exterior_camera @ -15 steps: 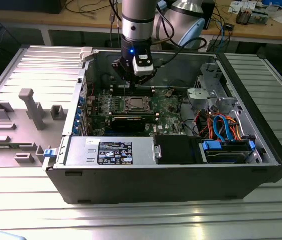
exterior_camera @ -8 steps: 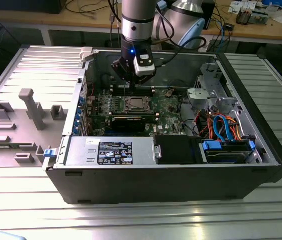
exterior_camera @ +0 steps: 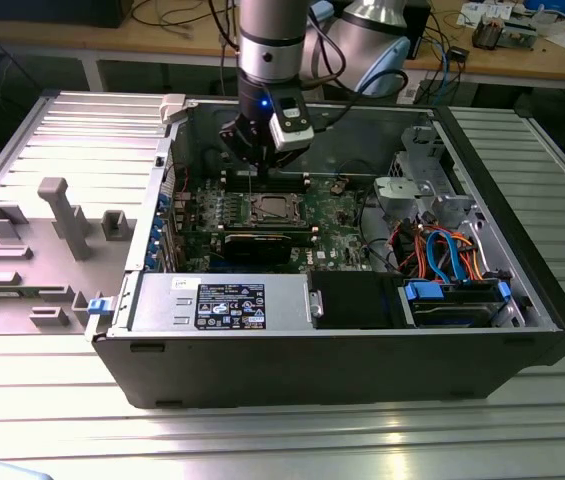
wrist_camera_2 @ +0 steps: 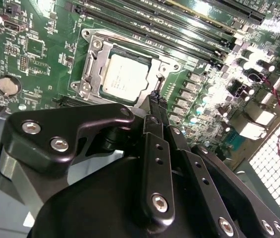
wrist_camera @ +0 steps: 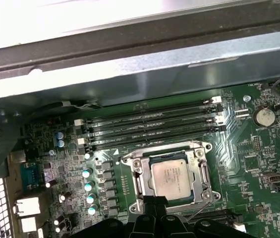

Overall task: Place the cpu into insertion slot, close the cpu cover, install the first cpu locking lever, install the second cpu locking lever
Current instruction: 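Install the first cpu locking lever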

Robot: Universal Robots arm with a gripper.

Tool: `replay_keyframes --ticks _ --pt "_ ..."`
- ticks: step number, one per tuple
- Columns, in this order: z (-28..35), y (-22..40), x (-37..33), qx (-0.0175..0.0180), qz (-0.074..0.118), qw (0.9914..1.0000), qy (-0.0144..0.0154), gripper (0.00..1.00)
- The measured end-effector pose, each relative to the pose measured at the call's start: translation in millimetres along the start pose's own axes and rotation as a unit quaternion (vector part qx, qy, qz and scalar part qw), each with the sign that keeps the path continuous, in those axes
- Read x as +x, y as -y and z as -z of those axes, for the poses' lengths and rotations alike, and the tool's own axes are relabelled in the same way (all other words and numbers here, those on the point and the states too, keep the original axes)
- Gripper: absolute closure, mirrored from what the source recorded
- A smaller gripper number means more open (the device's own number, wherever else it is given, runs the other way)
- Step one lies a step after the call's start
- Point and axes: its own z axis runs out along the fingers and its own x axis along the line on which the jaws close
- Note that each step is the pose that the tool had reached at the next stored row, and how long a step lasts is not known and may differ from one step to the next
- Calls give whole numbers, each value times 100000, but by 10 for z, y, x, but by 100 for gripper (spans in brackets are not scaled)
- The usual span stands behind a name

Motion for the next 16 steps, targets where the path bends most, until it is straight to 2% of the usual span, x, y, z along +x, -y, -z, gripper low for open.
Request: replay_keyframes --ticks 4,7,8,9,12,13,16 --pt "-2 9 64 -97 292 100000 -14 89" --pt "-2 10 72 -175 782 99997 16 89" --pt "-1 11 74 -194 809 99996 208 89" --pt "-2 11 76 -303 859 99992 914 89" --pt "-2 12 80 -487 1082 99970 2150 89" --pt "-2 12 83 -551 1209 99965 2289 89" --pt "-1 14 97 -1310 2181 99944 2186 89"
